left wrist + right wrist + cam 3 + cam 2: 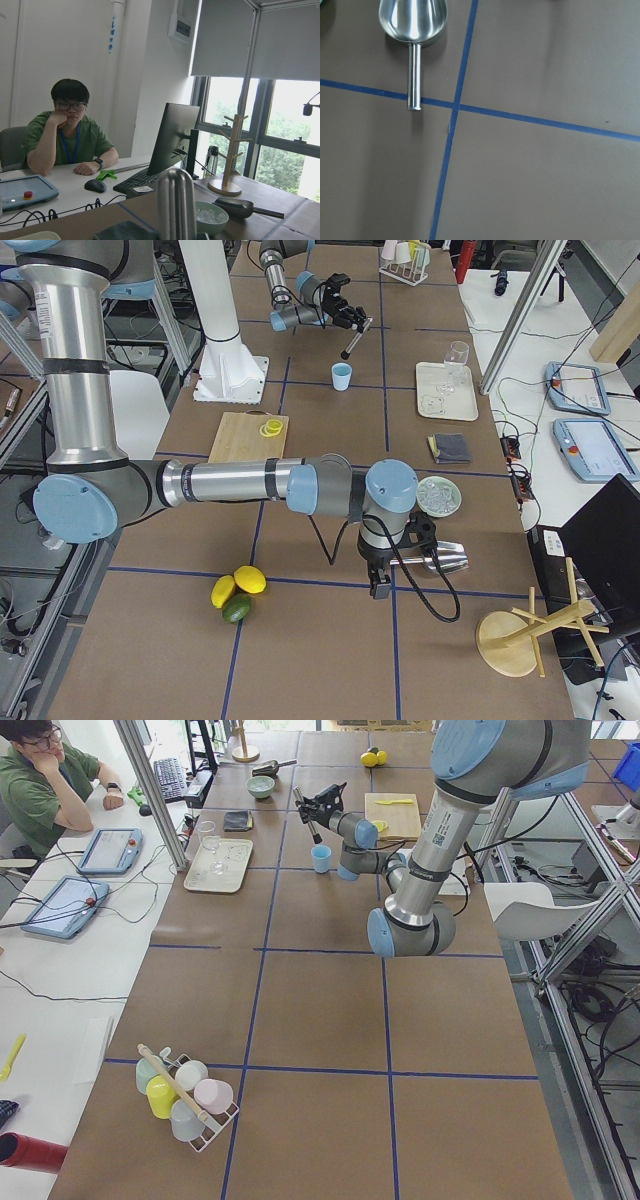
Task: Squeeze lemon into cup
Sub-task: 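Lift the muddler out of the cup with the left gripper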
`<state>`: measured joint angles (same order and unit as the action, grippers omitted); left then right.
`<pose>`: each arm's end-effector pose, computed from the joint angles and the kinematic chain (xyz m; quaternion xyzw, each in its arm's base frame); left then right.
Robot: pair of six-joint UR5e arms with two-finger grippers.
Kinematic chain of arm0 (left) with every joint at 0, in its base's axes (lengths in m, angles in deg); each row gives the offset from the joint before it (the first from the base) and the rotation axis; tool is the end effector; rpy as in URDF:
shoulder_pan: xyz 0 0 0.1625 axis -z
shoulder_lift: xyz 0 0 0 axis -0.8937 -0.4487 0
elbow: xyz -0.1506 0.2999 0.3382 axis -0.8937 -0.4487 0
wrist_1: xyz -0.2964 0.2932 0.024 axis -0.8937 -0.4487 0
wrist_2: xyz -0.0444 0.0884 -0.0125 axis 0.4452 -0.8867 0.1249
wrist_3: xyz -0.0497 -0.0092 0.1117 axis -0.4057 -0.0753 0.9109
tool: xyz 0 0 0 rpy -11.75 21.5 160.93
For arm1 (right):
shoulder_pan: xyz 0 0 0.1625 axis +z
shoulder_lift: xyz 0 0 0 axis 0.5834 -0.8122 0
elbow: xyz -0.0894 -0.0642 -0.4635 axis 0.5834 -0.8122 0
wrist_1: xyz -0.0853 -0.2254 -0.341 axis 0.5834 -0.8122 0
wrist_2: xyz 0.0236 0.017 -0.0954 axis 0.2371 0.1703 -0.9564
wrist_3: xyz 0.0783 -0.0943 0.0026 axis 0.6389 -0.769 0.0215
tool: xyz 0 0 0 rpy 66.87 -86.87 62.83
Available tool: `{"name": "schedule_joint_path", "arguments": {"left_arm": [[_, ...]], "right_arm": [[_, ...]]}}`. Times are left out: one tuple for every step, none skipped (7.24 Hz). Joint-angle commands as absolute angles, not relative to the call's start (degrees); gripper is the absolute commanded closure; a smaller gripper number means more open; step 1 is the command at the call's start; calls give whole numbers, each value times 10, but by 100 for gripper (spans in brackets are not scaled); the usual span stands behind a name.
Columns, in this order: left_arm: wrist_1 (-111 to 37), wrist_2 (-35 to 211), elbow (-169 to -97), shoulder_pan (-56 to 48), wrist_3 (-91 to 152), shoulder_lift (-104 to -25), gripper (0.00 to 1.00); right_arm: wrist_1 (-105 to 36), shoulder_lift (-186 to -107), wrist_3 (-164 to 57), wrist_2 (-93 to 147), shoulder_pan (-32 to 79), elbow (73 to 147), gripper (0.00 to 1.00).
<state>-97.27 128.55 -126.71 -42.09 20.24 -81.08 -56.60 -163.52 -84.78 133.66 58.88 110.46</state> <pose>0.5545 -0.4208 0.2023 0.6607 0.5194 -0.0053 0.5419 0.0961 -0.5083 0.6930 0.0345 -0.3364 -0.0743 0.9382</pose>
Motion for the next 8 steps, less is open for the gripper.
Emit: {"name": "schedule_joint_path", "arguments": {"left_arm": [[-812, 1332, -1343, -379, 203, -774, 100], [-743, 1336, -1360, -365, 200, -769, 100], [-660, 1351, -1370, -339, 198, -760, 100], [-577, 1416, -1387, -298, 199, -735, 100], [-494, 1484, -1413, -255, 202, -705, 100], [-395, 1544, -1426, -218, 212, -690, 100], [-321, 1554, -1436, -205, 224, -685, 100], [-274, 1553, -1437, -199, 220, -670, 100]], "right_arm": [[-566, -1636, -848, 1337, 589, 1105, 0], [-566, -1637, -849, 1337, 589, 1105, 0], [-567, -1637, -849, 1337, 589, 1104, 0], [-567, -1641, -849, 1337, 589, 1104, 0], [-566, -1642, -848, 1337, 589, 1094, 0], [-566, -1641, -844, 1338, 589, 1098, 0], [-566, -1641, -843, 1339, 584, 1097, 0], [-566, -1642, -843, 1339, 580, 1098, 0]]}}
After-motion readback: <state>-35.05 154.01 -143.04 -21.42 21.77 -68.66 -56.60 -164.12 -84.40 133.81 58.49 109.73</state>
